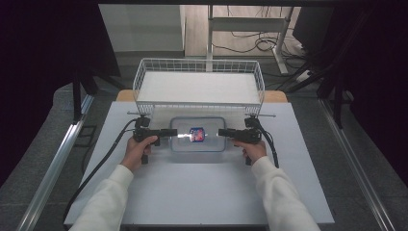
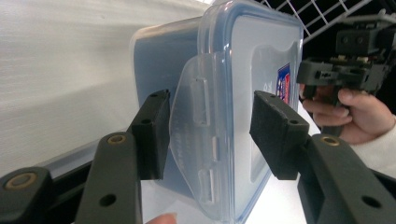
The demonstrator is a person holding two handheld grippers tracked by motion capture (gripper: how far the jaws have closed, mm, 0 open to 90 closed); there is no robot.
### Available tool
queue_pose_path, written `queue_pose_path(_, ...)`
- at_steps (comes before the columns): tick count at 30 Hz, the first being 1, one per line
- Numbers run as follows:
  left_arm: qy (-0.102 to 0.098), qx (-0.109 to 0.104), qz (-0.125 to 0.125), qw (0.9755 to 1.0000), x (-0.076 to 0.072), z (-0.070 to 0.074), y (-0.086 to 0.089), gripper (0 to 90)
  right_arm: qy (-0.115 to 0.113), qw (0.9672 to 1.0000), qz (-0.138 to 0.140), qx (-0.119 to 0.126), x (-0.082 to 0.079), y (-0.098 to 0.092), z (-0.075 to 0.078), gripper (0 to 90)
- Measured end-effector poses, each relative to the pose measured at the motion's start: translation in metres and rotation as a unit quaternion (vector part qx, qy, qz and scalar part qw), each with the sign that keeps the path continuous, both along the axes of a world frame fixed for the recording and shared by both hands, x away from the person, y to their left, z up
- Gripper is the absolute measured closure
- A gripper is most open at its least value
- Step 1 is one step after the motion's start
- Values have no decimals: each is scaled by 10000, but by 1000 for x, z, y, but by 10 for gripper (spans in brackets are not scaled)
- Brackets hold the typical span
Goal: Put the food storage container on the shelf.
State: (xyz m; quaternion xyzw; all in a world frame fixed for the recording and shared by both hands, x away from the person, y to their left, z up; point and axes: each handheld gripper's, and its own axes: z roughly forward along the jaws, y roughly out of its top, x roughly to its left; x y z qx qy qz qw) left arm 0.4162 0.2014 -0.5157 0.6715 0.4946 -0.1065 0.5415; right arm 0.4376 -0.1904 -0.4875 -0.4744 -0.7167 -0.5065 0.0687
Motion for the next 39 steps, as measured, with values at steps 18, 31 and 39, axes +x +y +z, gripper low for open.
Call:
queue_pose_path(18, -24, 71, 324, 9994, -1, -3, -5, 413, -200, 9940, -1072, -23, -9, 10, -6, 444)
queue_pose_path(31, -762, 897, 179, 9929, -61, 35, 0, 338, -1348, 9859, -195, -969, -67, -2, 25, 431)
queue_pose_path(39, -941, 1387, 37, 9859, -109, 37, -3, 306, -1613, 9730, 482, -1581, -102, 8, 19, 480)
